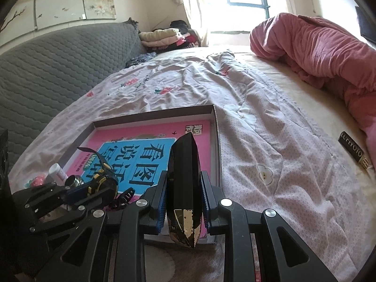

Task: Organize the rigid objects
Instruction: 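Carry the black case with the right gripper while the left carries the tape measure over the box, then lower the black case into the box with the right gripper while the left lowers the tape measure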

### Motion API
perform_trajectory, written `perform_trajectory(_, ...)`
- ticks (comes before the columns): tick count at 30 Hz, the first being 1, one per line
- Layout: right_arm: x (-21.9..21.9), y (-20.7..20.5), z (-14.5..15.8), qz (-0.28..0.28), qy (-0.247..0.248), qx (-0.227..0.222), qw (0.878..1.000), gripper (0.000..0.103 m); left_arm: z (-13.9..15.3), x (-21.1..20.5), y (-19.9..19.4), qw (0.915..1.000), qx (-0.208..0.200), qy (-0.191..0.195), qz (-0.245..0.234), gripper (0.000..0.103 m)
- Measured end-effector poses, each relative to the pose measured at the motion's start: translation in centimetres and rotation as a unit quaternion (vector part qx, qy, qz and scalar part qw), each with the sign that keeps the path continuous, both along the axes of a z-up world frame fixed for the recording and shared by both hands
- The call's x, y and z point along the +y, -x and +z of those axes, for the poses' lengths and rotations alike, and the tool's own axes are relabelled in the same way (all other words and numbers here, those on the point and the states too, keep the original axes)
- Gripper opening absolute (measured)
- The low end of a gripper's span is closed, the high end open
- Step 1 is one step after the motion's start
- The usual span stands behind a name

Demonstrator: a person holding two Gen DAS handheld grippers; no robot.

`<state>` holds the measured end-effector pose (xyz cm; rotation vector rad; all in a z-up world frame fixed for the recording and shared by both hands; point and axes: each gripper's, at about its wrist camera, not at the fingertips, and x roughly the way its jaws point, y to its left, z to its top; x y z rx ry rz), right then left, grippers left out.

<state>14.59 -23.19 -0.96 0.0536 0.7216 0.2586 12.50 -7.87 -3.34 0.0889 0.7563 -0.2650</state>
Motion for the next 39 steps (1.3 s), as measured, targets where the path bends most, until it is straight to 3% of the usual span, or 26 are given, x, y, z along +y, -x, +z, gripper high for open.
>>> perform_trajectory(10,0.8,-0.4,-0.5,0.018,0.003,0.01,1.0,0.025,0.1,1.0,-0.2,0.9993,0.02,0.032,0.007,0.018)
perform_trajectory(21,1.8,-0.4,-0.8,0.035,0.014,0.016,0.999,0.025,0.0,1.1,-0.2,0.9991,0.022,0.036,0.009,0.018)
perform_trajectory(29,3.3,-0.7,-1.2,0.053,0.06,0.027,0.996,0.025,0.0,1.2,-0.2,0.9989,0.024,0.039,0.009,0.019)
perform_trajectory(39,3.2,-0.6,-1.1,0.053,0.054,0.027,0.997,0.025,-0.1,1.3,-0.2,0.9988,0.026,0.042,0.009,0.019)
